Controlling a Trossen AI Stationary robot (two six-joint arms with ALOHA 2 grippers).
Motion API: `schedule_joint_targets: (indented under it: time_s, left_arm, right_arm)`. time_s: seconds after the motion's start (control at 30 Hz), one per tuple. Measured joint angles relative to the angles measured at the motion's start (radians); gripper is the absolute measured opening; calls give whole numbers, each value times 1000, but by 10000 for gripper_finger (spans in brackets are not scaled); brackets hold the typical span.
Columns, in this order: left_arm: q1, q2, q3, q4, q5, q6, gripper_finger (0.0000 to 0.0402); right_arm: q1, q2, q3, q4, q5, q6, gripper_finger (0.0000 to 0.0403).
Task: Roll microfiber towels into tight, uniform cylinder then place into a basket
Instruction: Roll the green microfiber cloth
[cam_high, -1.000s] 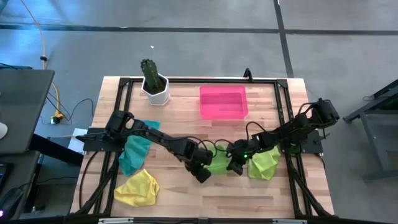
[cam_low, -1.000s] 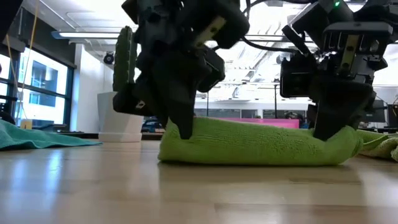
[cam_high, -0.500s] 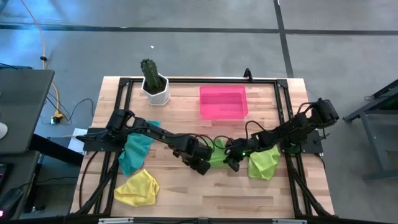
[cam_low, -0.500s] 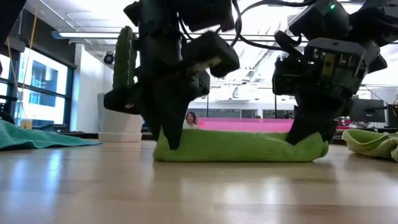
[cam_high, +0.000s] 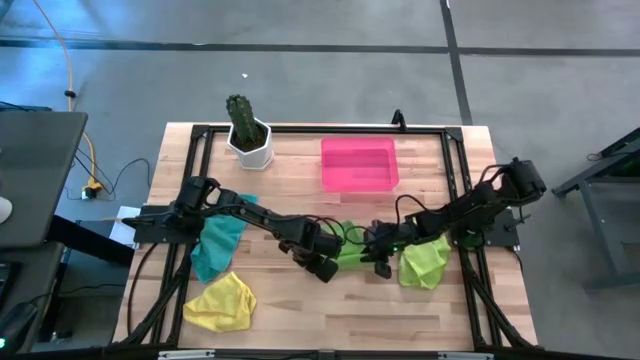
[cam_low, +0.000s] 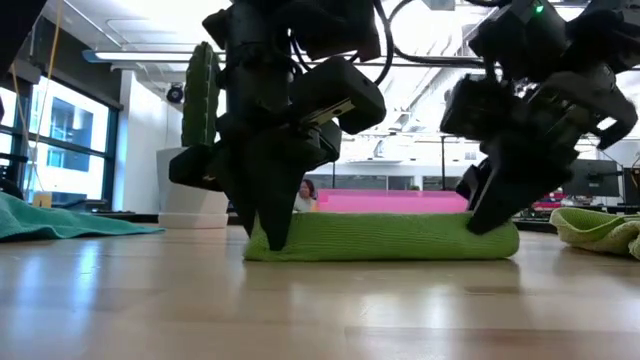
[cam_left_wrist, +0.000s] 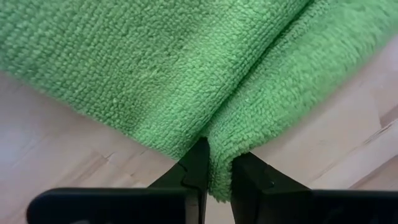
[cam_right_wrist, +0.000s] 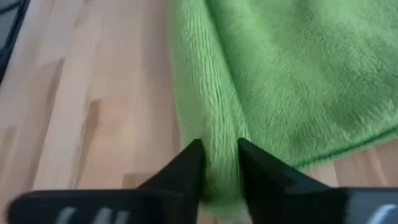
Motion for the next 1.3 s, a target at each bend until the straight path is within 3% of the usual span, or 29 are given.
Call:
schedule_joint_targets:
  time_s: [0.23, 0.4, 0.67, 0.93, 1.07, 1.3]
  left_arm:
    - [0, 1, -2, -13, 21, 3, 37]
    - [0, 1, -3, -10, 30, 11, 37]
    - [0, 1, -3, -7, 34, 11, 37]
    - [0, 1, -3, -4, 38, 17, 37]
    - [0, 1, -3, -4, 37, 19, 37]
    - [0, 1, -3, -4, 37, 19, 37]
  right_arm:
    - [-3, -144, 88, -239, -86, -202, 159]
    - [101, -181, 85, -150, -75, -417, 156]
    - [211, -57, 72, -75, 265, -487, 135]
    - [193, 77, 72, 13, 325, -514, 134]
    - [182, 87, 72, 30, 399, -514, 134]
    - [178, 87, 72, 38, 416, -562, 134]
